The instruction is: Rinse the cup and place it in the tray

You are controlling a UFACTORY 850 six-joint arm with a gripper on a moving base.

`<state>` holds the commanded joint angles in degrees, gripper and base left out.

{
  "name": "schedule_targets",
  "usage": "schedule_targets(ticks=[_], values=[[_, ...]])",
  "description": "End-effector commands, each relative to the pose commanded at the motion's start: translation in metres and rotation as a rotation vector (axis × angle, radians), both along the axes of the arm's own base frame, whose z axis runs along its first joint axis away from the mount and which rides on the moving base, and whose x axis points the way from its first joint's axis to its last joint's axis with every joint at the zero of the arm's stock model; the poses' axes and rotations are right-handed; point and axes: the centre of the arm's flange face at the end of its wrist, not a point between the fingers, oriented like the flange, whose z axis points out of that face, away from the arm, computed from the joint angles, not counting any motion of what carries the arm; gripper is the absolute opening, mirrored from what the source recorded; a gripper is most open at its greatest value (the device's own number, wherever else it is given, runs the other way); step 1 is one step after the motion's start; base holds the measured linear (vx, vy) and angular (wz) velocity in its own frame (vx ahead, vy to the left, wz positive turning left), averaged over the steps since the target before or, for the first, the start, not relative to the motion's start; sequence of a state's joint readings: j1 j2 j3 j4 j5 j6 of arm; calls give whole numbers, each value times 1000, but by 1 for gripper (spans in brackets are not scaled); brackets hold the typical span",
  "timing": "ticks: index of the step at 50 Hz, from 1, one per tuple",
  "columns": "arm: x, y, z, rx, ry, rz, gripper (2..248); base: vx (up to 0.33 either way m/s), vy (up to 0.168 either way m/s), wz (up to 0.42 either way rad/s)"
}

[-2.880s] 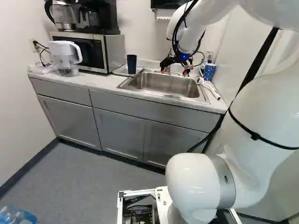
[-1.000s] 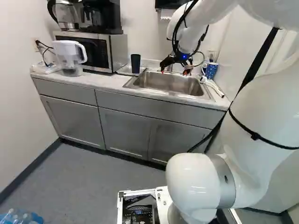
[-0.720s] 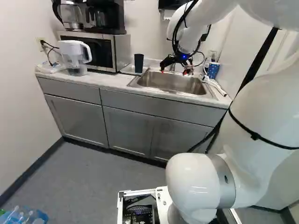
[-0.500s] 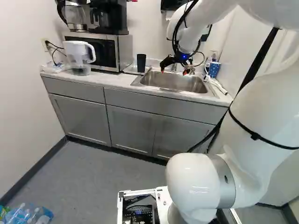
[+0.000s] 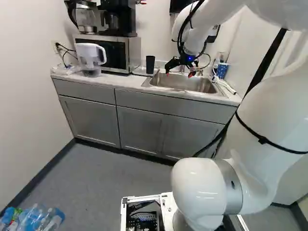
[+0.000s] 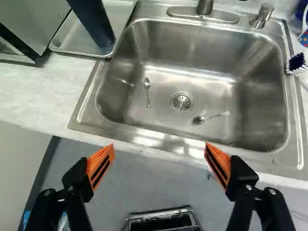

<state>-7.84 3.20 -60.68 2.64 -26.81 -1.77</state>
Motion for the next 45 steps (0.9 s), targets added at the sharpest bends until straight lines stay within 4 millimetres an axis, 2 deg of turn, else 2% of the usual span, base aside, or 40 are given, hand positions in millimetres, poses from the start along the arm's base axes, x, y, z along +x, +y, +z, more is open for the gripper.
schedule_targets(ticks=[45], values=[[0, 0, 0, 0, 0, 0, 247, -66, 111, -2]])
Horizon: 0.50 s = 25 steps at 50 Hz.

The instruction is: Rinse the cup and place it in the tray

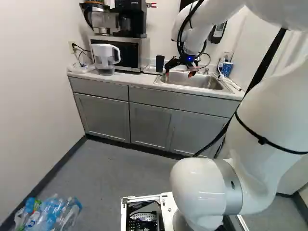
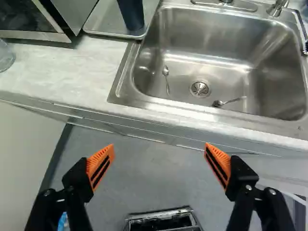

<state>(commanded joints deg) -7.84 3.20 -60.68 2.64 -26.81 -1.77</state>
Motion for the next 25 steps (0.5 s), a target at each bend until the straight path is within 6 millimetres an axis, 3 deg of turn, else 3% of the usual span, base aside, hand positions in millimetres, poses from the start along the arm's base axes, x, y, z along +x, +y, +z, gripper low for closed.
schedule_targets(ticks=[25], values=[[0, 0, 0, 0, 0, 0, 247, 0, 1, 0]])
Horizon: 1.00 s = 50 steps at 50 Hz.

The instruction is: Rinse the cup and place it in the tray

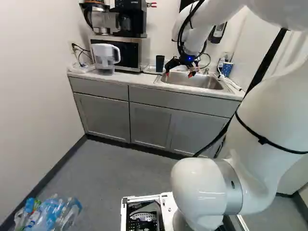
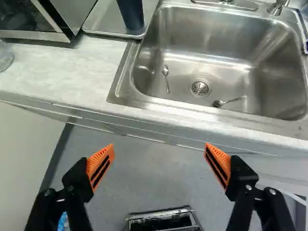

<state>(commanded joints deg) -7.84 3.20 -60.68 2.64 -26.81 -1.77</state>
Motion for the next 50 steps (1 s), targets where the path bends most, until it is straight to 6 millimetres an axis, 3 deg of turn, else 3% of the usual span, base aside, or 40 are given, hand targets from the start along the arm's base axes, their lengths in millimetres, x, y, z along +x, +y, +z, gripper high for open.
schedule_targets(ticks=[24, 50], values=[[-2, 1, -6, -3, -11, 2, 247, 0, 0, 0], [-8, 7, -29, -12, -55, 8, 247, 0, 0, 0]])
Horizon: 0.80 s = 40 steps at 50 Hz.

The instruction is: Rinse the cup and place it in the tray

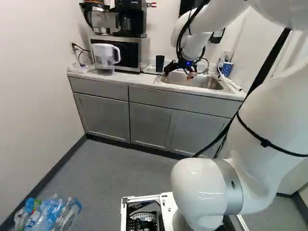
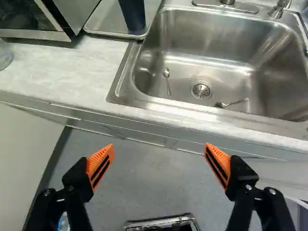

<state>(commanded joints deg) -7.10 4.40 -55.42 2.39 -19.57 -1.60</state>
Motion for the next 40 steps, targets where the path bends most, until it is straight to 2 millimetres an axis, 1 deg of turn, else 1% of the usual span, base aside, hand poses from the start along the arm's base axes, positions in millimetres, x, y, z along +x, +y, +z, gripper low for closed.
schedule_targets(ticks=[20, 40], values=[[-11, 7, -29, -11, -56, 9, 247, 0, 0, 0], [-30, 16, -67, -24, -132, 23, 247, 0, 0, 0]])
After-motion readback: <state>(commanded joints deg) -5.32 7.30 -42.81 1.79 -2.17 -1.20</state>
